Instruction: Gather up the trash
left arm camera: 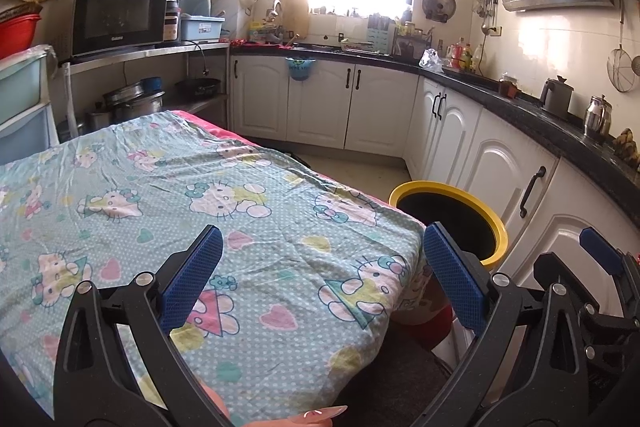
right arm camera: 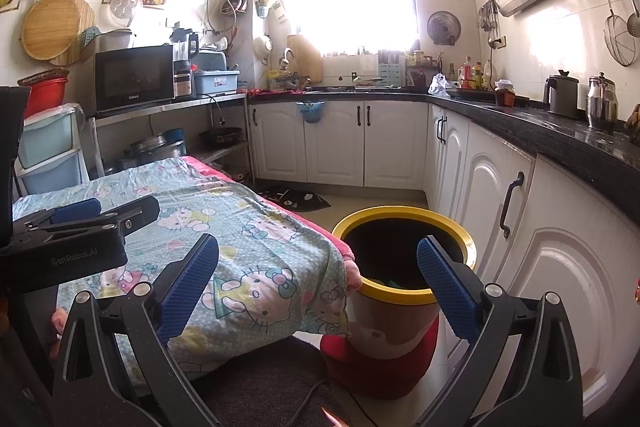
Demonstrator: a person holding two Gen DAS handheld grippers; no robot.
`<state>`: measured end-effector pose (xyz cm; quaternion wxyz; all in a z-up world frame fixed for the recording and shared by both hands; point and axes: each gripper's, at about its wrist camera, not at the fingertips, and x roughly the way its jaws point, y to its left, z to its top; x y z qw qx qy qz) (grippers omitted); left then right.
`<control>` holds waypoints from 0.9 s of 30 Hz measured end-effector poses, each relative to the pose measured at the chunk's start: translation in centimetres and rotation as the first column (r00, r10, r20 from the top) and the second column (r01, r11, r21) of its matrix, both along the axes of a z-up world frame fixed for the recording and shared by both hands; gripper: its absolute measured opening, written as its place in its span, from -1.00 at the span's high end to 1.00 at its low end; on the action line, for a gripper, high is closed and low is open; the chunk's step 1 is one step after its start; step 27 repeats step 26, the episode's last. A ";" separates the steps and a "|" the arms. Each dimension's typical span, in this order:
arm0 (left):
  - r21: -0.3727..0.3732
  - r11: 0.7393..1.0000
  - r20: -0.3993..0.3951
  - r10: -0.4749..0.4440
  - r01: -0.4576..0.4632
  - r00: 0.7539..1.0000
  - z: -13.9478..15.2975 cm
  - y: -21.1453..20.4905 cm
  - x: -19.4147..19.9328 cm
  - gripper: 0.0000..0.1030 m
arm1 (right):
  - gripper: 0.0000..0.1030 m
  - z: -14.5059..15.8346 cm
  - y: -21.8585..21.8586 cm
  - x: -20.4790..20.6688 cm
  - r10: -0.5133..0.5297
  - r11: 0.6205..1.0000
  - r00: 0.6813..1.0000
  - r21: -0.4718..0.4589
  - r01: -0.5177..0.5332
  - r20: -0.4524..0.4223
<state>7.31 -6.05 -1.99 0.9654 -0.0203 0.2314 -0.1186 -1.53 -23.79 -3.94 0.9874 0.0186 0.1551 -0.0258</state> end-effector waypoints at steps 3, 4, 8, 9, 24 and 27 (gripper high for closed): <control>0.000 1.000 -0.002 -0.002 0.002 1.000 0.0 0.0 0.0 -0.80 | -0.88 0.0 -0.1 0.0 0.001 1.000 1.000 0.000 -0.001 0.001; 0.000 1.000 -0.003 -0.001 0.001 1.000 0.0 0.0 0.0 -0.80 | -0.88 0.0 -0.1 0.0 0.000 1.000 1.000 0.000 0.000 0.000; 0.002 1.000 -0.005 0.001 -0.001 1.000 0.0 0.0 0.0 -0.80 | -0.88 0.0 -0.2 0.0 0.000 1.000 1.000 0.003 0.000 -0.004; 0.002 1.000 -0.006 0.001 -0.001 1.000 0.0 0.0 0.0 -0.80 | -0.88 0.0 -0.2 0.0 0.001 1.000 1.000 0.002 -0.001 -0.004; -0.004 0.989 -0.107 0.144 -0.146 0.984 -0.7 5.7 1.6 -0.80 | -0.88 0.3 2.1 3.5 0.138 0.990 0.987 -0.025 -0.140 -0.084; 0.037 0.956 -0.125 0.292 -0.290 0.948 -1.3 10.4 2.4 -0.80 | -0.88 0.2 4.6 6.5 0.253 0.967 0.953 0.007 -0.256 -0.167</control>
